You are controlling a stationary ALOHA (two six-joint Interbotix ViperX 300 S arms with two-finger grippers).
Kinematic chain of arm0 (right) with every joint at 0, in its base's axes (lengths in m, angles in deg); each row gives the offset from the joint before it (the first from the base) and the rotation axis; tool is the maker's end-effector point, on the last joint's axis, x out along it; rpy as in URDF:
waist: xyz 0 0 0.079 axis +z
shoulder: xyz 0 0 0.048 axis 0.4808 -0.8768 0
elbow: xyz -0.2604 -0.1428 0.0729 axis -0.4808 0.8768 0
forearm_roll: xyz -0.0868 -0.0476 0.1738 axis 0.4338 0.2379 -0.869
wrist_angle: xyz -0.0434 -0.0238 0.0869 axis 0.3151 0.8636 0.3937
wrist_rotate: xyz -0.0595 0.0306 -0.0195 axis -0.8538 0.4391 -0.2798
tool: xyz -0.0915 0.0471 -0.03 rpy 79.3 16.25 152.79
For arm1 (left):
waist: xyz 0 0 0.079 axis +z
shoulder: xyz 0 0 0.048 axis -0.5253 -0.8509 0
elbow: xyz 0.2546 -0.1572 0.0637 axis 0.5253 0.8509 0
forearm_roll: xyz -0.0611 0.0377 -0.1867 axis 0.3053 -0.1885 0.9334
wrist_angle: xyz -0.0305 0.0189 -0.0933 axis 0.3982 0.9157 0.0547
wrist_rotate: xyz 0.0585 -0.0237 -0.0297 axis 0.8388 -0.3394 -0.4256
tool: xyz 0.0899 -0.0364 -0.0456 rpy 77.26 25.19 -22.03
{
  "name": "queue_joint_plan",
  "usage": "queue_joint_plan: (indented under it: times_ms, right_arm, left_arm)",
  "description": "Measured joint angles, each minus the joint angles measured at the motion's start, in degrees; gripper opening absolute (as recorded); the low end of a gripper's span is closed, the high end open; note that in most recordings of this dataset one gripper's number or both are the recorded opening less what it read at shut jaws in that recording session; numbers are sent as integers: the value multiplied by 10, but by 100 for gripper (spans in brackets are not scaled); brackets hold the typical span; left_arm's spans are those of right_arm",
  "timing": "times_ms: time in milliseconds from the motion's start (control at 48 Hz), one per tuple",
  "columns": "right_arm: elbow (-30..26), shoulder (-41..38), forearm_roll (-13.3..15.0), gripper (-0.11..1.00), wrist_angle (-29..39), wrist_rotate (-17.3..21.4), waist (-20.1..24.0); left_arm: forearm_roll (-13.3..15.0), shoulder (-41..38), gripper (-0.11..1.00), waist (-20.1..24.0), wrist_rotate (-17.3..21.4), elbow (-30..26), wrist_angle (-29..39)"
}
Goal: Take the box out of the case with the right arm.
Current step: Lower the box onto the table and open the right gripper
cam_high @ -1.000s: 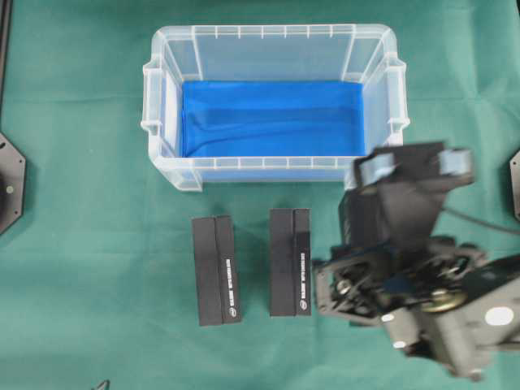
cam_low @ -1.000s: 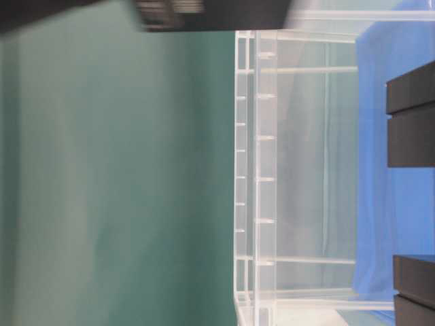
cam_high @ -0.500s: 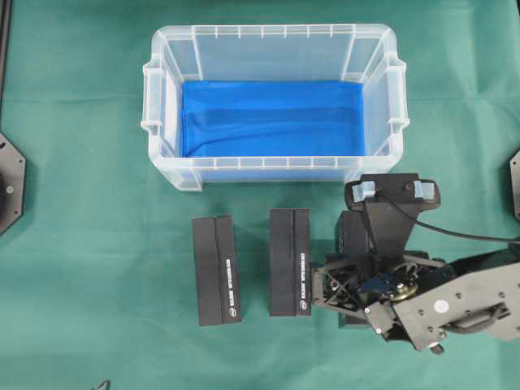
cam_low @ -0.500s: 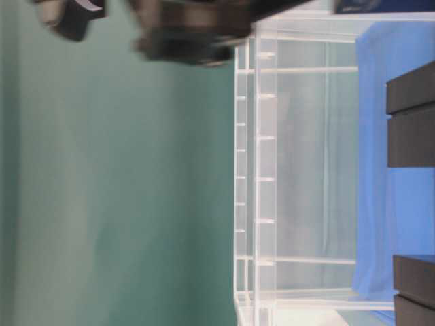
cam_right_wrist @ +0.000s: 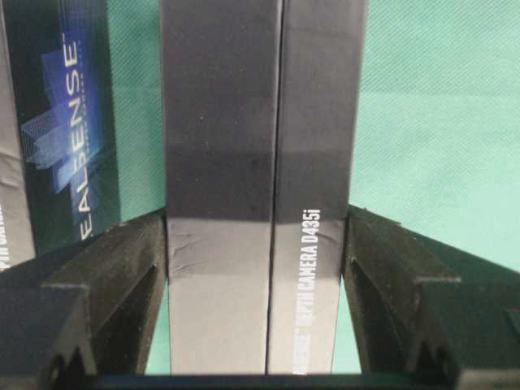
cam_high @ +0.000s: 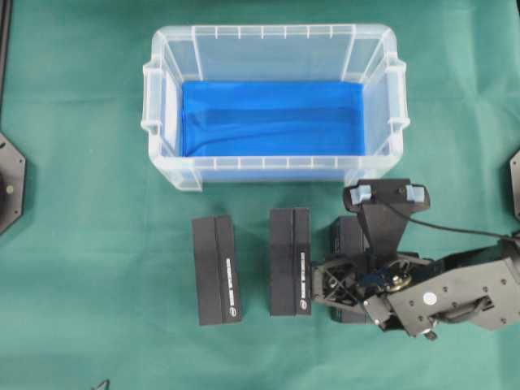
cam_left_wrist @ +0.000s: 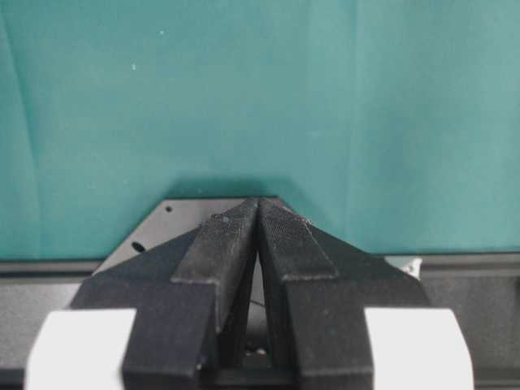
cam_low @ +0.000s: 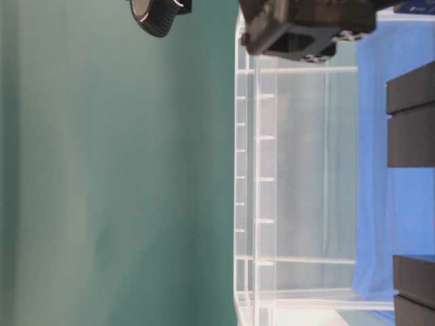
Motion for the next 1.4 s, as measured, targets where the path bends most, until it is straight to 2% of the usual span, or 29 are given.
queue_joint_plan:
  times_ms: [42,104,438,729,854,1042,1271,1396]
  right_arm:
    - [0,0,-1,88,-2,0,-1]
    - [-1,0,-1,94,-3,0,-2]
    - [-21,0,0,90,13,-1,-4]
    - [-105,44,16,90,156,-18,-4]
    - [-149,58,27,90,224,-40,-5]
    - [-201,64,40,90,277,-69,-6]
    - [-208,64,41,90,285,-79,-10]
    - [-187,76,35,89,284,-81,-10]
  left_arm:
    - [0,0,0,-1,0,1,0]
    - [0,0,0,0,0,1,0]
    - [0,0,0,0,0,1,0]
    - [0,0,0,0,0,1,0]
    - [0,0,0,0,-1,0,0]
    - [0,1,0,0,-1,1,0]
    - [0,0,0,0,0,1,0]
    - [0,1,0,0,-1,1,0]
